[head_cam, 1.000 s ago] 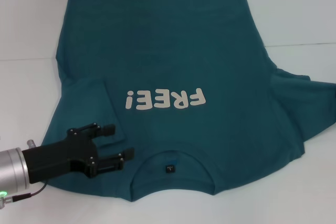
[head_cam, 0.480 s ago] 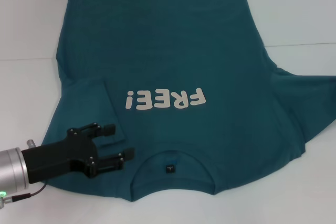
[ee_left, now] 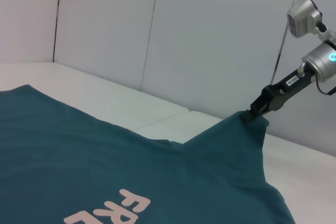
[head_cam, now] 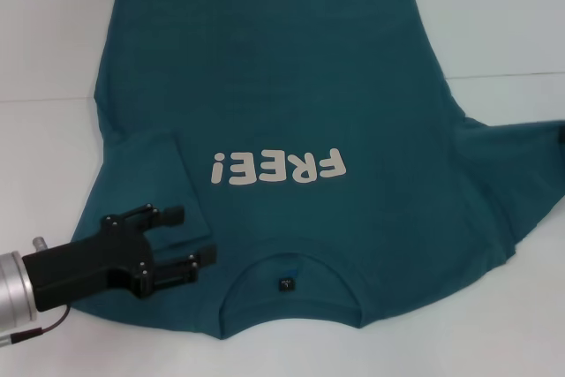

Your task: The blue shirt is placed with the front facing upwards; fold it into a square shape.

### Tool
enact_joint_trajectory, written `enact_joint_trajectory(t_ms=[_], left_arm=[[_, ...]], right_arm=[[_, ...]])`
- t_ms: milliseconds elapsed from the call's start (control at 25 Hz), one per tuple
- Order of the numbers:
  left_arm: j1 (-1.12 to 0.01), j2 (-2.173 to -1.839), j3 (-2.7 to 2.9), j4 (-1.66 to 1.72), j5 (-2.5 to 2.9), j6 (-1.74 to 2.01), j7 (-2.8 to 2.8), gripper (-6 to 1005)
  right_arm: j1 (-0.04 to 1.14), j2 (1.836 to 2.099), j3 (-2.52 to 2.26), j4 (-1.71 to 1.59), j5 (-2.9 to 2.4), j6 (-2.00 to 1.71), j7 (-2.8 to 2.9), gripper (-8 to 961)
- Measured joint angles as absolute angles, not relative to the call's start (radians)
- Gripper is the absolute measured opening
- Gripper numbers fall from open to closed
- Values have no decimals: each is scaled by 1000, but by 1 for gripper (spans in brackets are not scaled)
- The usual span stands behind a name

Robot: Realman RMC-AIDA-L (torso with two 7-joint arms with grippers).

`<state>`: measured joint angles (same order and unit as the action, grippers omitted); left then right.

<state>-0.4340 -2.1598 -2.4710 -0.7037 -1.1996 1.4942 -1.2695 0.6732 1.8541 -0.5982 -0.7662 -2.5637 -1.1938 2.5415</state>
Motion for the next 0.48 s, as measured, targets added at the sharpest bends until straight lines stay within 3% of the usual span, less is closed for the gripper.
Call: enact_joint_trajectory(t_ms=[480], left_arm=[[-434, -2161, -2477, -698, -1200, 1499, -1267, 823]], right_arm=[[676, 1853, -604, -805, -2568, -1210, 2546, 28]])
